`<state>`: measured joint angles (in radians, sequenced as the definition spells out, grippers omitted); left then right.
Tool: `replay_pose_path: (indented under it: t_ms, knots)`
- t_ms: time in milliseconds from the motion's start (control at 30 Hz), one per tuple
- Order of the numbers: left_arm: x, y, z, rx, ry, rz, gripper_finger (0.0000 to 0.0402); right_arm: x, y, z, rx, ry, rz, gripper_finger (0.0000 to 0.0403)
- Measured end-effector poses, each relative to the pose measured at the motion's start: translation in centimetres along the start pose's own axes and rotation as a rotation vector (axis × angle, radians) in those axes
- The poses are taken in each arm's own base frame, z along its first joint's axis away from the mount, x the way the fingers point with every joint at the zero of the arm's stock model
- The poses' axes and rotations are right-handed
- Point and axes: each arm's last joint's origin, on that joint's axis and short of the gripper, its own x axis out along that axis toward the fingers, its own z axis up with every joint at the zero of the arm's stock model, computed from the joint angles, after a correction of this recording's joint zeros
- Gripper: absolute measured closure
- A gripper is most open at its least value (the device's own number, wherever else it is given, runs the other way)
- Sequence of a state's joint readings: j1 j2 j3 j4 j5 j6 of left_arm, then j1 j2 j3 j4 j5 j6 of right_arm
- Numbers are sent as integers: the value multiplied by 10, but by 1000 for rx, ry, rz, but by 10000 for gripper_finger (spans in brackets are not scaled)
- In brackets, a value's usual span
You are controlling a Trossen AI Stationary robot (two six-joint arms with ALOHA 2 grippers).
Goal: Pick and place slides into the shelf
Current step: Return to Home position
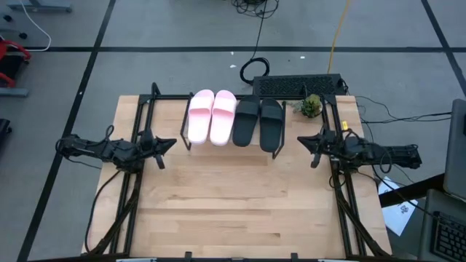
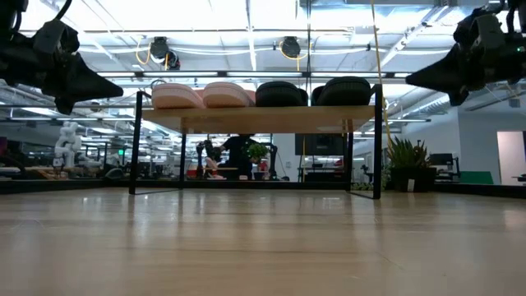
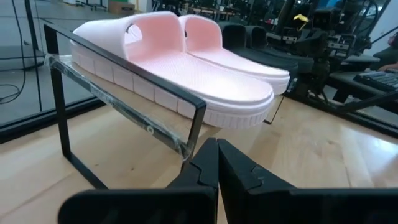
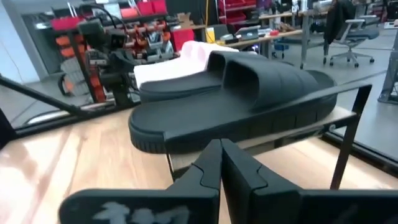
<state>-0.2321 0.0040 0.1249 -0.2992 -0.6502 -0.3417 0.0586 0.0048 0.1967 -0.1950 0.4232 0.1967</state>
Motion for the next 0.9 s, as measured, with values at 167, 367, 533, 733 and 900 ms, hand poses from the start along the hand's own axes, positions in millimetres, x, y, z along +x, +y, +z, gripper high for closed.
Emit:
replay_pose_path:
  t_ms: [167, 367, 533, 733, 900]
  knots:
    - [3, 0, -6, 7, 1, 5, 401, 4, 0, -9, -7, -5, 1, 403]
    - [3, 0, -6, 10, -7, -6, 401, 9, 2, -14, 46, -140, 30, 403]
    - [3, -1, -6, 1, 2, -30, 399, 10, 2, -13, 76, -146, 33, 403]
    - [3, -1, -6, -8, 1, -24, 398, 9, 2, -13, 95, -150, 36, 403]
    - [3, -1, -6, 16, 0, -23, 392, 9, 2, -13, 97, -153, 37, 403]
